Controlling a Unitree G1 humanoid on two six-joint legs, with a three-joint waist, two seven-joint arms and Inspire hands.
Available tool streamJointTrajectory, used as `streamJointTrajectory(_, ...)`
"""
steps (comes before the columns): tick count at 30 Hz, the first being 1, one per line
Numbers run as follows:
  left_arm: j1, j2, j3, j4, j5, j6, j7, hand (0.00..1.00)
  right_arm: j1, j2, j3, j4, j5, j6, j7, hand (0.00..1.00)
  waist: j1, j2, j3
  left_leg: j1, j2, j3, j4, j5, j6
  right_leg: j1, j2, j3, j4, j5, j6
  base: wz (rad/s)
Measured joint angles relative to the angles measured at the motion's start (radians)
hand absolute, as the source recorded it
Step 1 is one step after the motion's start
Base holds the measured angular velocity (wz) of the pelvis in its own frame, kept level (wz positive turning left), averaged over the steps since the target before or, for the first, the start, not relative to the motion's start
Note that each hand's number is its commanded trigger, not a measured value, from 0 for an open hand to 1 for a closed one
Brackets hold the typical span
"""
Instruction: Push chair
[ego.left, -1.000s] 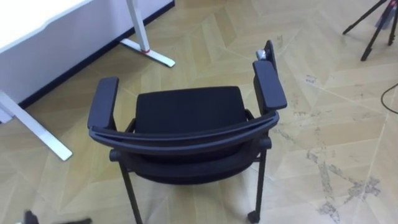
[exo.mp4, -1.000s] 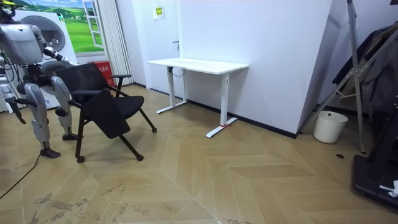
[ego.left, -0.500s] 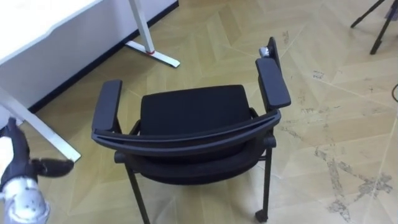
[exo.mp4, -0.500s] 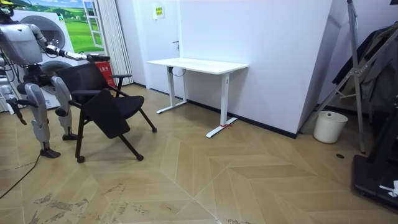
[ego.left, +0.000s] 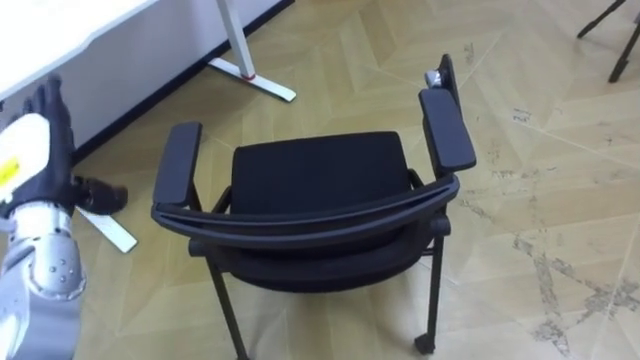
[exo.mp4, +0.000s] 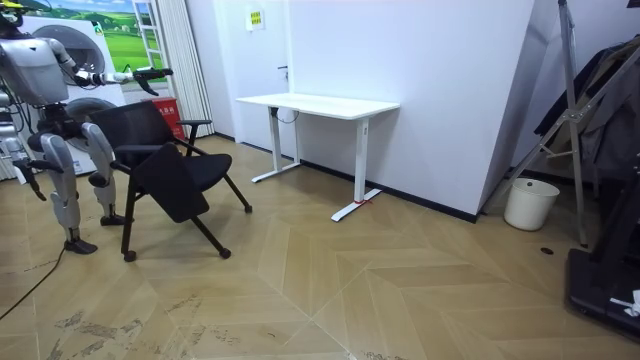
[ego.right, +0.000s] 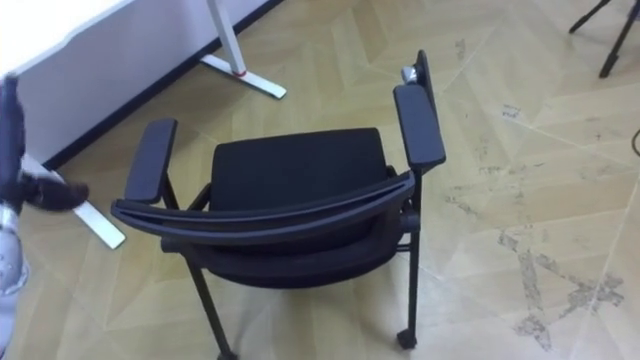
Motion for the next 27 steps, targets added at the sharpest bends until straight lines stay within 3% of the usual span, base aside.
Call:
streamJointTrajectory(3, -0.003, 0.011, -0.031, -0.023, 0.021, 0.026, -0.073, 0.00, -0.018, 0.001, 0.013, 0.022, 0.004, 0.001, 0.000, 0.00, -0.017, 0.004, 0.0027, 0.003, 0.000, 0.000, 0.000, 0.000, 0.000, 0.003, 0.000, -0.001, 0.000, 0.000, 0.000, 0.01)
streamJointTrajectory(6, -0.005, 0.045, -0.105, -0.077, 0.078, 0.071, -0.189, 0.00, -0.025, -0.001, 0.019, 0.023, -0.005, 0.009, 0.003, 0.00, -0.037, 0.001, 0.0103, -0.012, -0.002, -0.010, 0.014, 0.000, 0.000, -0.008, -0.002, -0.009, 0.000, -0.001, 0.001, 0.09)
streamJointTrajectory(9, -0.009, 0.056, -0.143, -0.137, 0.132, 0.109, -0.340, 0.00, -0.031, -0.007, 0.019, 0.023, -0.003, 0.008, 0.016, 0.00, -0.043, 0.008, 0.0108, -0.030, -0.002, -0.012, 0.022, 0.000, 0.000, -0.020, -0.002, -0.009, 0.000, -0.001, 0.001, 0.00)
streamJointTrajectory(11, -0.039, 0.113, -0.185, -0.183, 0.157, 0.136, -0.457, 0.00, -0.034, -0.012, 0.018, 0.031, 0.007, 0.006, 0.020, 0.00, -0.048, 0.018, 0.0135, -0.045, -0.002, -0.016, 0.031, 0.000, 0.000, -0.025, -0.002, -0.009, 0.000, 0.000, 0.000, 0.00)
streamJointTrajectory(14, -0.051, 0.167, -0.202, -0.264, 0.156, 0.154, -0.573, 0.00, -0.037, -0.026, 0.017, 0.035, 0.017, 0.006, 0.020, 0.00, -0.061, 0.037, 0.0108, -0.047, -0.002, -0.020, 0.032, 0.000, 0.000, -0.023, -0.002, -0.011, 0.000, 0.000, 0.000, 0.04)
streamJointTrajectory(18, -0.062, 0.201, -0.214, -0.314, 0.163, 0.184, -0.705, 0.00, -0.045, -0.038, 0.016, 0.048, 0.007, 0.004, 0.020, 0.00, -0.067, 0.051, 0.0104, -0.042, -0.002, -0.021, 0.028, 0.000, 0.000, -0.018, -0.002, -0.009, 0.000, 0.000, 0.000, 0.02)
streamJointTrajectory(21, -0.063, 0.215, -0.214, -0.365, 0.185, 0.215, -0.826, 0.00, -0.050, -0.041, 0.017, 0.058, 0.005, 0.004, 0.020, 0.00, -0.062, 0.058, 0.0055, -0.039, -0.002, -0.021, 0.027, 0.000, 0.000, -0.018, -0.002, -0.007, 0.000, 0.000, 0.000, 0.00)
streamJointTrajectory(24, -0.081, 0.260, -0.214, -0.391, 0.185, 0.224, -0.917, 0.00, -0.048, -0.042, 0.005, 0.065, 0.004, 0.003, 0.020, 0.00, -0.056, 0.057, 0.0079, -0.042, -0.002, -0.023, 0.027, 0.000, 0.000, -0.018, -0.003, -0.007, 0.000, 0.000, 0.000, 0.01)
streamJointTrajectory(27, -0.143, 0.305, -0.214, -0.391, 0.186, 0.237, -0.967, 0.00, -0.040, -0.042, -0.021, 0.067, -0.004, -0.002, 0.020, 0.00, -0.038, 0.062, 0.0132, -0.045, -0.003, -0.023, 0.029, -0.001, 0.001, -0.020, -0.003, -0.005, 0.001, 0.000, 0.000, 0.00)
